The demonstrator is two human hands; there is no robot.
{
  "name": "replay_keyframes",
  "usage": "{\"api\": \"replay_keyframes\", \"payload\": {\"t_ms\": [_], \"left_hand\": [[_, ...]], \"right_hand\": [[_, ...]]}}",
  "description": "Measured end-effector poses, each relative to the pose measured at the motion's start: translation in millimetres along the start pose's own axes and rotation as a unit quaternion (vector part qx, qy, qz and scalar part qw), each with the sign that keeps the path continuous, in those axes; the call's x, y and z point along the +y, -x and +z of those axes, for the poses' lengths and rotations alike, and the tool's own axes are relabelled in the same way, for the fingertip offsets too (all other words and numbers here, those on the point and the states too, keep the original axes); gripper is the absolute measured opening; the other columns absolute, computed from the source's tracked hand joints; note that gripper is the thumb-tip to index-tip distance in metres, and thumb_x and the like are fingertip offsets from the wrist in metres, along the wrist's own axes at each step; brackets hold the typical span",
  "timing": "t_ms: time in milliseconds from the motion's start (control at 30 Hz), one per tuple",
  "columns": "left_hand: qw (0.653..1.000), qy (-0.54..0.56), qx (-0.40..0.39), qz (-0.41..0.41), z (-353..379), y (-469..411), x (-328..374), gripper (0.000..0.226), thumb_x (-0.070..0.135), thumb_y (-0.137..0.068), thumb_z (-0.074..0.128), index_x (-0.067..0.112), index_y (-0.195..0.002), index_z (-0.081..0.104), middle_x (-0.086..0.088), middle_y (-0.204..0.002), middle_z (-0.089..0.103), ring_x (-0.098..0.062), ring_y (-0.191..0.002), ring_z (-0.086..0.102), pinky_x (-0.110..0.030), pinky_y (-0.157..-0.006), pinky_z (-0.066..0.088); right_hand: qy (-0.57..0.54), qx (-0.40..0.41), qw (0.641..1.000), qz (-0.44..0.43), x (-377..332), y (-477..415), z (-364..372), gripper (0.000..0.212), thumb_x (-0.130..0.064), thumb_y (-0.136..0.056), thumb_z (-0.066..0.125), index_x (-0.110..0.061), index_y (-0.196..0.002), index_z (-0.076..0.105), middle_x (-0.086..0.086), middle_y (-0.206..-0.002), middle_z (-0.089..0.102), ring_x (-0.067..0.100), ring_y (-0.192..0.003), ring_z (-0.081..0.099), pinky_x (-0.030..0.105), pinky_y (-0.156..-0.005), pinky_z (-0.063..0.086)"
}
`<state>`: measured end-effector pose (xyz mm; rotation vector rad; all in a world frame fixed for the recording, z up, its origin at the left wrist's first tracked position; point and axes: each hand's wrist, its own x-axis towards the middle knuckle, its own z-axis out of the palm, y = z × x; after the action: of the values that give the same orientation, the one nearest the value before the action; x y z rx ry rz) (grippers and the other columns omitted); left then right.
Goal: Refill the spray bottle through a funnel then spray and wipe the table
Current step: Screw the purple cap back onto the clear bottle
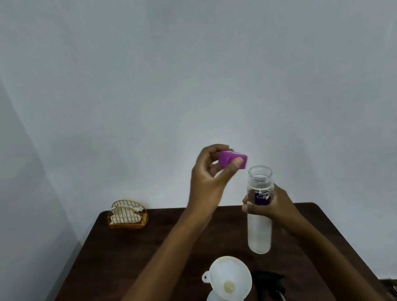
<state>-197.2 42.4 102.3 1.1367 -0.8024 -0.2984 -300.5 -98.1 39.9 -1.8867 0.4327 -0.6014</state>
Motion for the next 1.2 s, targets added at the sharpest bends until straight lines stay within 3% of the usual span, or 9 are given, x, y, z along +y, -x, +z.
{"api": "replay_keyframes", "payload": {"t_ms": [133, 300, 400, 500, 633, 767, 900, 1033, 1200], "left_hand": [[0.998, -0.048, -0.021, 0.039, 18.6, -0.6, -8.9, 0.031, 0.014, -0.08, 0.073, 0.022, -0.104, 0.055, 0.007, -0.112, 0.065, -0.005, -0.104, 0.061, -0.019, -0.088, 0.051], [0.992, -0.108, -0.057, 0.038, 12.7, -1.1, -15.9, 0.031, 0.017, -0.081, 0.073, 0.036, -0.097, 0.055, 0.02, -0.109, 0.06, -0.003, -0.106, 0.057, -0.012, -0.08, 0.05], [0.989, -0.112, -0.091, 0.036, 2.3, -6.8, -13.2, 0.025, 0.016, -0.084, 0.07, 0.03, -0.102, 0.06, 0.013, -0.114, 0.061, -0.003, -0.107, 0.056, -0.011, -0.082, 0.047], [0.985, -0.126, -0.114, 0.038, -6.1, -12.3, -11.4, 0.022, 0.017, -0.091, 0.06, 0.026, -0.11, 0.065, 0.008, -0.123, 0.055, 0.002, -0.115, 0.051, -0.009, -0.093, 0.041], [0.986, -0.105, -0.119, 0.05, -11.8, -12.8, -13.2, 0.026, 0.013, -0.097, 0.048, 0.022, -0.113, 0.066, 0.001, -0.121, 0.06, -0.01, -0.118, 0.054, -0.027, -0.102, 0.044], [0.99, -0.114, -0.07, 0.049, -10.4, -13.3, -12.8, 0.025, 0.011, -0.097, 0.049, 0.02, -0.113, 0.066, 0.002, -0.116, 0.064, -0.01, -0.113, 0.058, -0.032, -0.099, 0.048], [0.989, -0.13, -0.044, 0.05, -9.5, -12.1, -9.9, 0.02, 0.017, -0.091, 0.06, 0.024, -0.109, 0.065, 0.009, -0.11, 0.066, -0.003, -0.103, 0.061, -0.021, -0.087, 0.051], [0.983, -0.17, -0.025, 0.071, -8.9, -11.2, -4.6, 0.042, 0.019, -0.071, 0.081, 0.03, -0.105, 0.059, 0.017, -0.105, 0.063, 0.005, -0.1, 0.058, -0.008, -0.078, 0.047], [0.988, -0.114, 0.08, 0.069, 6.2, -9.2, -2.5, 0.044, 0.021, -0.066, 0.085, 0.027, -0.098, 0.056, 0.016, -0.101, 0.062, -0.002, -0.096, 0.062, -0.012, -0.072, 0.051]], "right_hand": [[0.01, 0.0, 1.0, -0.028, -15.5, -10.7, 11.5, 0.05, -0.027, -0.057, 0.082, -0.019, -0.1, 0.056, 0.0, -0.089, 0.069, 0.009, -0.08, 0.068, 0.019, -0.066, 0.054], [0.033, 0.005, 0.999, -0.043, -23.2, -15.4, 20.6, 0.047, 0.001, -0.073, 0.076, -0.016, -0.108, 0.05, -0.002, -0.092, 0.064, 0.009, -0.083, 0.064, 0.011, -0.064, 0.052], [0.017, -0.003, 0.999, -0.033, -22.1, -15.4, 22.4, 0.046, -0.004, -0.07, 0.079, -0.015, -0.106, 0.052, 0.001, -0.089, 0.066, 0.016, -0.083, 0.065, 0.014, -0.064, 0.053], [-0.008, -0.003, 1.0, -0.017, -21.4, -16.5, 24.7, 0.058, -0.027, -0.059, 0.079, -0.014, -0.109, 0.052, 0.004, -0.091, 0.067, 0.019, -0.085, 0.066, 0.018, -0.066, 0.055], [-0.005, -0.007, 1.0, -0.018, -20.7, -18.6, 26.7, 0.061, -0.034, -0.053, 0.079, -0.014, -0.105, 0.054, 0.002, -0.089, 0.067, 0.015, -0.08, 0.066, 0.015, -0.063, 0.052], [0.007, -0.007, 1.0, -0.022, -22.1, -21.6, 29.1, 0.079, -0.045, -0.048, 0.077, -0.009, -0.114, 0.052, 0.006, -0.096, 0.066, 0.016, -0.085, 0.065, 0.013, -0.062, 0.052], [0.003, 0.01, 0.999, -0.038, -27.8, -21.7, 34.6, 0.064, -0.026, -0.057, 0.079, -0.014, -0.114, 0.05, 0.0, -0.094, 0.063, 0.013, -0.085, 0.063, 0.011, -0.062, 0.051], [0.009, 0.028, 0.997, -0.071, -36.4, -23.1, 38.6, 0.057, 0.001, -0.071, 0.077, -0.025, -0.111, 0.046, -0.012, -0.096, 0.059, 0.006, -0.086, 0.061, 0.006, -0.064, 0.048], [0.032, 0.084, 0.992, -0.092, -39.7, -28.4, 46.5, 0.054, -0.003, -0.072, 0.077, -0.024, -0.112, 0.048, -0.016, -0.094, 0.059, 0.0, -0.086, 0.06, 0.002, -0.067, 0.046]]}}
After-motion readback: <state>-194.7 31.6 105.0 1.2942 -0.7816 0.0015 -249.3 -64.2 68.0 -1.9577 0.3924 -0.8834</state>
